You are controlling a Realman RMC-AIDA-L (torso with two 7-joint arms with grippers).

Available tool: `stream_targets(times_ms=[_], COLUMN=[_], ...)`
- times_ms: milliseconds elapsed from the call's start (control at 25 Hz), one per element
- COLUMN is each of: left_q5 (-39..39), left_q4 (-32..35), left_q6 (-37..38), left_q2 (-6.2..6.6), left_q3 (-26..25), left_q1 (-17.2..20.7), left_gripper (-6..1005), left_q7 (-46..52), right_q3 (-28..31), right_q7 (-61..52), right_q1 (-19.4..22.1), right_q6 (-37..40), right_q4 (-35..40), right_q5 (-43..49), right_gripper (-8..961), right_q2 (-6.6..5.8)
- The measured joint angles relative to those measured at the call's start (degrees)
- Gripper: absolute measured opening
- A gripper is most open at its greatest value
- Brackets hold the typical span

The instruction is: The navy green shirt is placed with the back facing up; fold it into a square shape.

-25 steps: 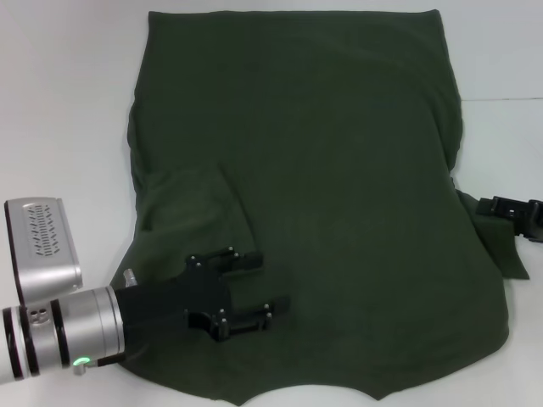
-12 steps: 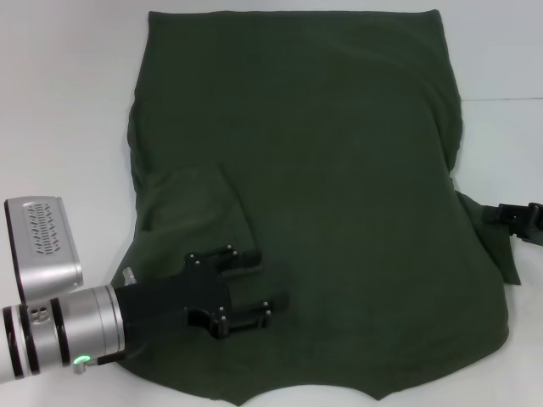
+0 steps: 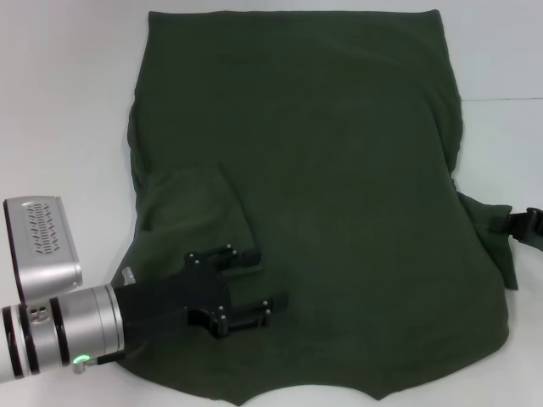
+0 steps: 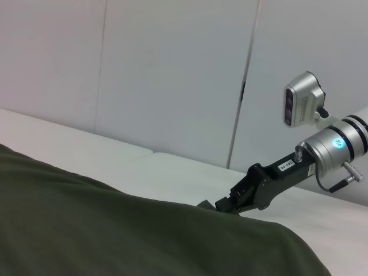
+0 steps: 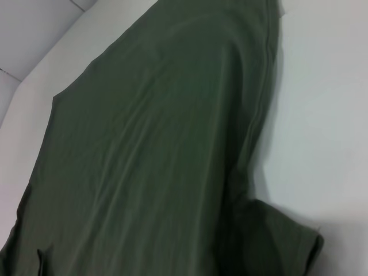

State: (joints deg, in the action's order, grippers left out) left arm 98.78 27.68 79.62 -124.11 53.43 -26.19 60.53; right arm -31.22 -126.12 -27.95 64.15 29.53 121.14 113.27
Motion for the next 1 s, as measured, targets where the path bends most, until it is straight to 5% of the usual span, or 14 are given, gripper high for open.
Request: stream_targets(times_ms=[160, 640, 1000], left_q5=[0.0, -0.2, -0.2], left_q4=[0.0, 0.0, 0.0], left_q6=[0.0, 0.0, 0.0], left_q2=[0.00, -0.08, -0.08], left_q3=[0.0, 0.0, 0.0], left_q1=[0.0, 0.0, 0.0], left_gripper=[766, 766, 766], left_q7=[0.1, 0.4, 0.5], right_q3=[0.8, 8.3, 8.9], right_q7=[0.2, 1.9, 2.0], right_q1=[0.8, 3.6, 3.4], right_q6=[0.0, 1.4, 1.0], right_q4=[0.5, 3.5, 4.7], right_q5=[-0.8, -1.9, -1.8], right_gripper=[45, 44, 45], right_q2=[0.10, -0.96, -3.72])
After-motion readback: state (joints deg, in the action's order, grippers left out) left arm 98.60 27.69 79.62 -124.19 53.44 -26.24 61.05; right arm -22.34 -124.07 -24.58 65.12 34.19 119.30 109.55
